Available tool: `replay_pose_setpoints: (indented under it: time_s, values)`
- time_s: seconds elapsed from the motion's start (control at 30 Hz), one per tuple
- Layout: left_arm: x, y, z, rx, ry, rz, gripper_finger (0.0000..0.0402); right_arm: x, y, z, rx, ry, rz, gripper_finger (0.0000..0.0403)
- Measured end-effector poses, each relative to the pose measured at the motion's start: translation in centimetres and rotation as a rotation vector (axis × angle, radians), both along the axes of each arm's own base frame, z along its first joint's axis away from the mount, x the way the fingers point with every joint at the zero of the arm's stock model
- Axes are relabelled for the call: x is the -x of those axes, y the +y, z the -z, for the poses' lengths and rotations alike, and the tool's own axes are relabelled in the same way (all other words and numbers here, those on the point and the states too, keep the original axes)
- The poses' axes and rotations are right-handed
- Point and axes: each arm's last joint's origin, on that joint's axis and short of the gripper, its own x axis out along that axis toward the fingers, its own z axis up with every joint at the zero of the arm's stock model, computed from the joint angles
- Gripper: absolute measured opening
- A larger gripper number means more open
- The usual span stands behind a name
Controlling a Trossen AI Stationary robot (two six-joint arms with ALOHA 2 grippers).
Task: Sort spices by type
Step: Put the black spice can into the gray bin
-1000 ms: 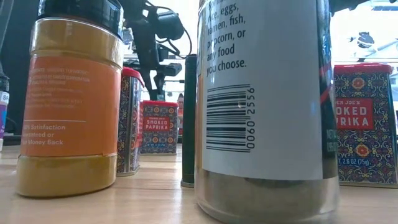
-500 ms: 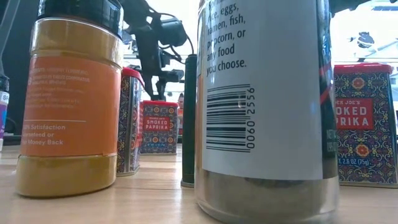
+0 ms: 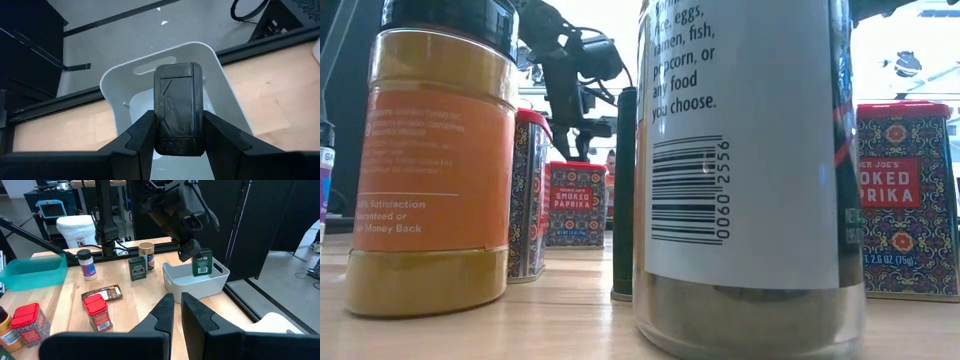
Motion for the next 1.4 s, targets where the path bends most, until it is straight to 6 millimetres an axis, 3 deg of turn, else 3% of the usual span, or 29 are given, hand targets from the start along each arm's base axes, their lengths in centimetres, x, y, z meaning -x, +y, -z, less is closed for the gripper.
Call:
replay_pose_setpoints:
  time_s: [0.9,1.4]
  values:
    - [-0.1,0.2,-0.1,0.0,-0.022,-0.006,0.0141,0.0,0.0,0.0,0.004,0.001,-0.001,0.0018]
    - [-0.1,1.0,1.4,0.041,0.014,-0.019,0.0141,0.0,0.0,0.0,0.006,0.006,-0.001,0.0018]
